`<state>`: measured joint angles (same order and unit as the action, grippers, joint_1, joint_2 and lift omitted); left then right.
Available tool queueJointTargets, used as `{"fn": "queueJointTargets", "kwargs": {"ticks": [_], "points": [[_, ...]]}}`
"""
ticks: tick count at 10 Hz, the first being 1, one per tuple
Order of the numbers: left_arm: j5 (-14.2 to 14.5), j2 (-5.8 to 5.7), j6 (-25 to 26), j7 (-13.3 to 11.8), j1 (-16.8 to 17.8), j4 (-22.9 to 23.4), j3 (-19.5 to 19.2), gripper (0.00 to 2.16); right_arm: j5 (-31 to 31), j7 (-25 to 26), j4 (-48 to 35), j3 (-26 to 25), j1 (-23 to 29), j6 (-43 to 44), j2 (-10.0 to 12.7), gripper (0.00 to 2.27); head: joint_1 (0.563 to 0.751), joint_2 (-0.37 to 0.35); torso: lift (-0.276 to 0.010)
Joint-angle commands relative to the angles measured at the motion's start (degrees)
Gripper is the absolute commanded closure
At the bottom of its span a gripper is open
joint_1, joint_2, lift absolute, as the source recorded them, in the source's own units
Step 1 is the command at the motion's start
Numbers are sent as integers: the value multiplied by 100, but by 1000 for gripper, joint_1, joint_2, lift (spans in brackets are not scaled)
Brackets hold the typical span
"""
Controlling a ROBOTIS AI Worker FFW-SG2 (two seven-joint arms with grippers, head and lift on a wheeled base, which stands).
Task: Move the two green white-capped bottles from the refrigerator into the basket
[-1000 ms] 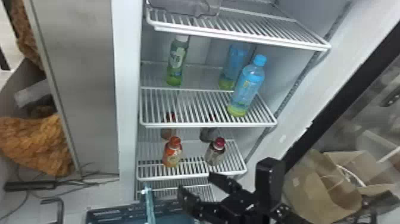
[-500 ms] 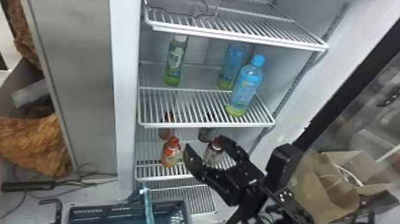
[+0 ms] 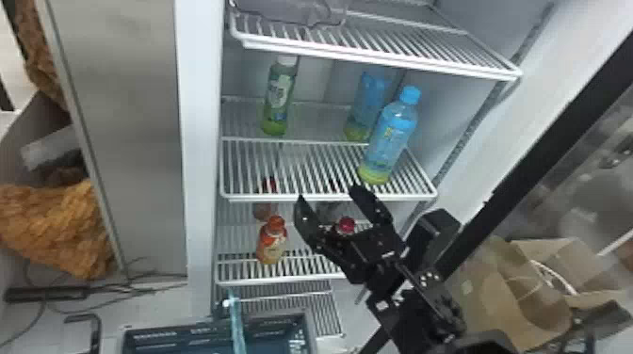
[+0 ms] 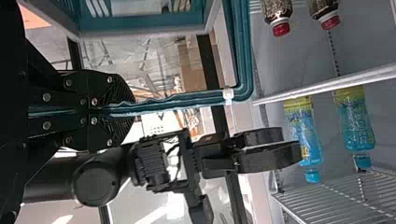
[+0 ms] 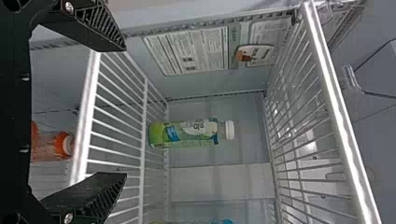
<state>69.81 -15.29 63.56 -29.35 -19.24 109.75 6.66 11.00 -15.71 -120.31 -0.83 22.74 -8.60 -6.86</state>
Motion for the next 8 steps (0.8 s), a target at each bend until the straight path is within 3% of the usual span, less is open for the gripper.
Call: {"fn": "queueJointTargets", "kwargs": {"ticks": [1, 8], "points": [[0, 0, 0, 0, 12, 0, 8, 1174, -83, 33, 325, 37, -334, 129, 0, 79, 695, -313, -4], [0, 9, -14, 0, 26, 0, 20, 1174, -380, 147, 1618, 174, -1698, 143, 44, 76, 695, -287, -4]]}}
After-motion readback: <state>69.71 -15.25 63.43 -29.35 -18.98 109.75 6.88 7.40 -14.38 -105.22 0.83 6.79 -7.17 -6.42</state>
